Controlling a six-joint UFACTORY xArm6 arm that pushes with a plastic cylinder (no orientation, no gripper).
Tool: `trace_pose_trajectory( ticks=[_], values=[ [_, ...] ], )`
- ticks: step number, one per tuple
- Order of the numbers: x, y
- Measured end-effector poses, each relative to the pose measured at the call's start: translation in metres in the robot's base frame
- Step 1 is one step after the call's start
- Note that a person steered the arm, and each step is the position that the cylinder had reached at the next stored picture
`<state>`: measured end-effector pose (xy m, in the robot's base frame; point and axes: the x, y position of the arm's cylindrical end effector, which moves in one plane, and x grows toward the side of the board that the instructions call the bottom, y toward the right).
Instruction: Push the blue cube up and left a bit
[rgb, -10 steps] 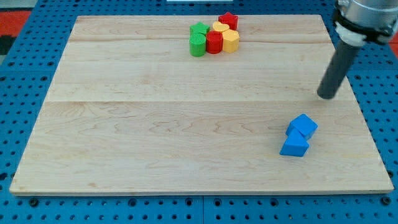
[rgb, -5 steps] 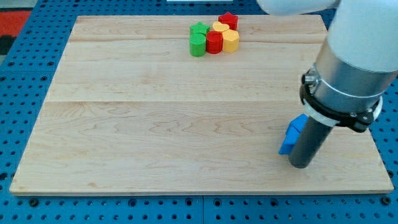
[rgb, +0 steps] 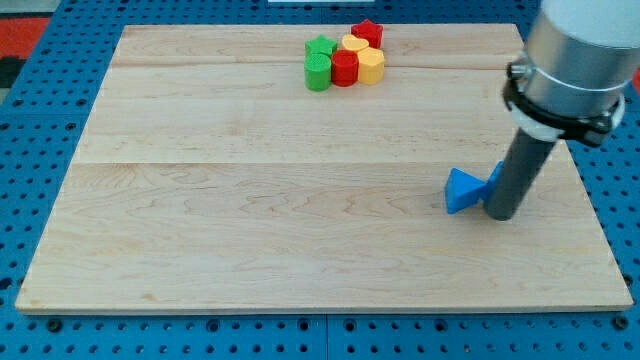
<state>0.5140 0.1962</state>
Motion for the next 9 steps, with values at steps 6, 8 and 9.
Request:
trace_pose_trajectory(
  ticks=[6, 8, 9],
  values=[
    [-0.015, -0.013],
    [-0.011, -0.073],
    [-0.035, -0.074]
  ],
)
